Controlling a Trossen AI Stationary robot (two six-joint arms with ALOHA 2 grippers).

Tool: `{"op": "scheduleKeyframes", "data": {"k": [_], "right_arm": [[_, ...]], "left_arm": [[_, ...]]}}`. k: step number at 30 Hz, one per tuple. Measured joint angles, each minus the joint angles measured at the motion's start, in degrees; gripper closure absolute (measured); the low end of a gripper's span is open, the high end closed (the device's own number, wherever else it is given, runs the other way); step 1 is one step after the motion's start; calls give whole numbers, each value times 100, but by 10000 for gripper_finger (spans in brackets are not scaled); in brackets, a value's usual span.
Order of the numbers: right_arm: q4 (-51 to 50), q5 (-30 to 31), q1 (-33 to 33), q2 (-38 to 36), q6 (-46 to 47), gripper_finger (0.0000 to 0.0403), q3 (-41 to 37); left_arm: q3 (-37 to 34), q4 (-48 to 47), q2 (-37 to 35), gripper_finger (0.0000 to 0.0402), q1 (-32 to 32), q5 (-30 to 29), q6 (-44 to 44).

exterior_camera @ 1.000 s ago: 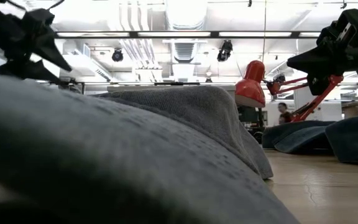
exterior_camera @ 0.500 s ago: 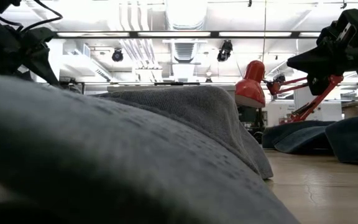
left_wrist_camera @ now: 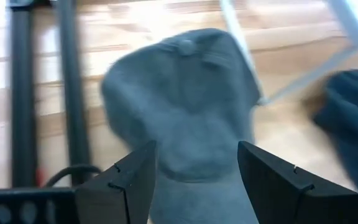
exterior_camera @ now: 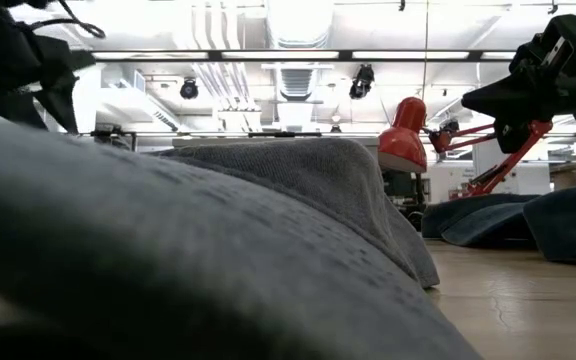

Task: Pick & Place hat
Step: Put the top left gray cap on the shelf

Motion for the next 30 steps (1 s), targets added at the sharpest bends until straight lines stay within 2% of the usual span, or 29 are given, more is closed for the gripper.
{"op": "scheduleKeyframes", "data": {"k": [7,13,18,27,30], "right_arm": [[-2,2,0,0,0,376,-1],[-9,8,0,1,0,376,1],[-11,7,0,1,2,376,1],[-20,4,0,1,2,376,-1],[-20,4,0,1,4,376,1]], "left_arm": [[-13,1,556,181,187,201,-434],[-11,7,764,181,258,122,-627],[-11,350,836,181,280,-132,-668],[-11,389,935,180,461,-165,-792],[-13,391,951,168,465,-161,-784]]}}
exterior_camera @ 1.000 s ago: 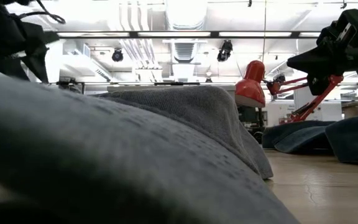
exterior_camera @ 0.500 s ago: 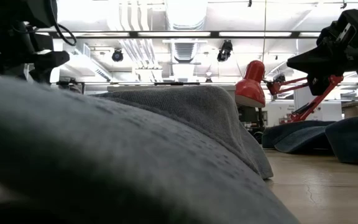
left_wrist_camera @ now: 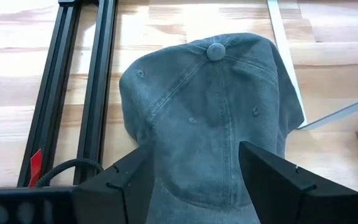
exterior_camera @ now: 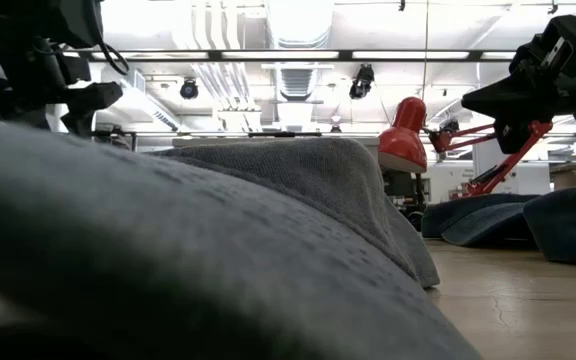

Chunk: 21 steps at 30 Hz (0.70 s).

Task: Pick & Place hat
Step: Put the top left gray cap on the shelf

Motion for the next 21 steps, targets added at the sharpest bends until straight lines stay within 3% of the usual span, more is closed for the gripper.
{"op": "scheduleKeyframes", "data": {"k": [10,21], "right_arm": [[0,-2,0,0,0,376,-1],[2,-4,-2,0,0,376,-1]], "left_arm": [[-244,164,2,79,215,-101,-108],[-294,597,12,73,943,129,220]]}}
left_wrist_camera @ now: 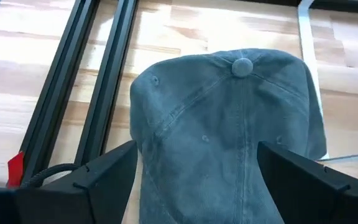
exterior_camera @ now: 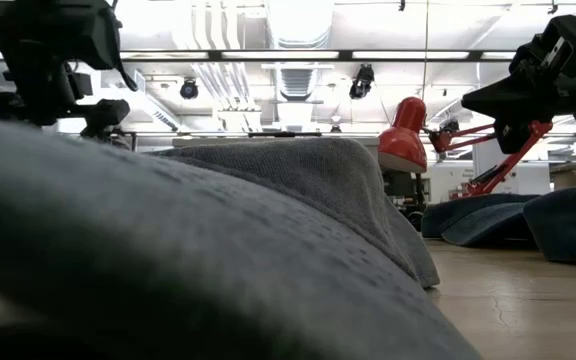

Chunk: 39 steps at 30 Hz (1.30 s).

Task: Pick & Place hat
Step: Put the top left gray cap on the shelf

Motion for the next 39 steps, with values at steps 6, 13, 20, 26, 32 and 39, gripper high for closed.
{"op": "scheduleKeyframes", "data": {"k": [6,13,20,26,32,39], "right_arm": [[0,0,-1,-1,-1,376,0],[0,-19,-2,-2,-1,376,1],[0,-22,-3,-2,-2,376,1],[0,-24,-1,-2,-2,376,-1],[0,-24,2,-1,-2,376,0],[-2,-24,2,-2,-2,376,0]], "left_arm": [[-99,281,191,73,449,682,521],[-125,356,578,73,904,927,711],[-170,603,791,73,1405,1027,935],[-178,1224,1173,73,1823,1118,1434],[-180,1221,1695,74,2267,1128,1616],[-180,1801,2176,88,2383,1349,1874]]}}
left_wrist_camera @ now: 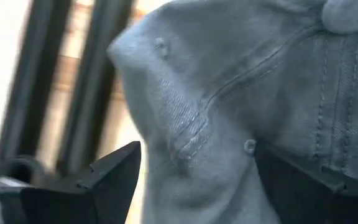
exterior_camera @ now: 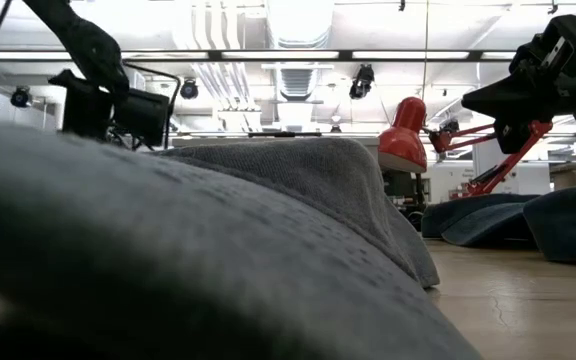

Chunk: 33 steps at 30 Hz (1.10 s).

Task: Pick & Place hat
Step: Put the top left gray cap on the shelf

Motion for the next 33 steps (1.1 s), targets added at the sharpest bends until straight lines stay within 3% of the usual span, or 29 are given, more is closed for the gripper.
{"op": "scheduleKeyframes", "data": {"k": [5,10,20,33], "right_arm": [[-2,0,0,0,0,376,-2],[-4,0,0,0,0,376,0],[-4,0,0,0,-1,376,0],[-2,0,0,0,13,376,0]], "left_arm": [[20,278,391,137,-3,271,-3],[24,268,623,215,-2,352,4],[-7,-410,184,387,-2,455,-9],[16,-930,-767,399,-28,604,28]]}}
